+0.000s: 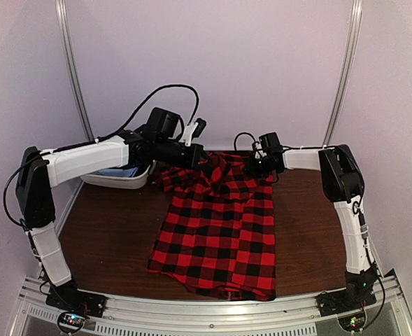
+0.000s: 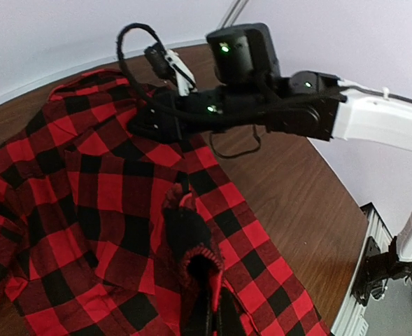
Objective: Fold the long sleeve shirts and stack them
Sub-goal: Fold the sleeve of the 1/3-folded shirt.
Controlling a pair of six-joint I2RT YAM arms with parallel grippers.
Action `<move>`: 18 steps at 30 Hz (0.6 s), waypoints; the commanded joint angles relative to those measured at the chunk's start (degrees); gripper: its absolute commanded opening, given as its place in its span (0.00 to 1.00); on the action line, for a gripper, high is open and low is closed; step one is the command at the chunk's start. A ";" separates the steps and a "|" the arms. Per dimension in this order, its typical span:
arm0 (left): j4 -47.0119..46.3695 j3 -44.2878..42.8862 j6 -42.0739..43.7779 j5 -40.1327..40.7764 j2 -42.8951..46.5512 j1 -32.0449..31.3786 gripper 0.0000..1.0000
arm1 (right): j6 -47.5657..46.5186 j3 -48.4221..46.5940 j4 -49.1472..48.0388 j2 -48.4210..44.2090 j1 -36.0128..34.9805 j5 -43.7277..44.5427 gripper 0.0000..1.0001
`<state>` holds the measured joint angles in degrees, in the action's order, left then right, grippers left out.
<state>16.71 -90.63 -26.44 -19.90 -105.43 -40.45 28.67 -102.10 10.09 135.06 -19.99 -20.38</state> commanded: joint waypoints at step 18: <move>-3.01 -1.06 0.39 -5.32 -9.33 -12.56 0.00 | -0.68 -7.43 2.21 -4.34 2.79 -5.02 0.32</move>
<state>16.36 -90.24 -26.44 -23.35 -112.53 -51.46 28.58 -110.72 12.27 139.31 -17.63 -25.06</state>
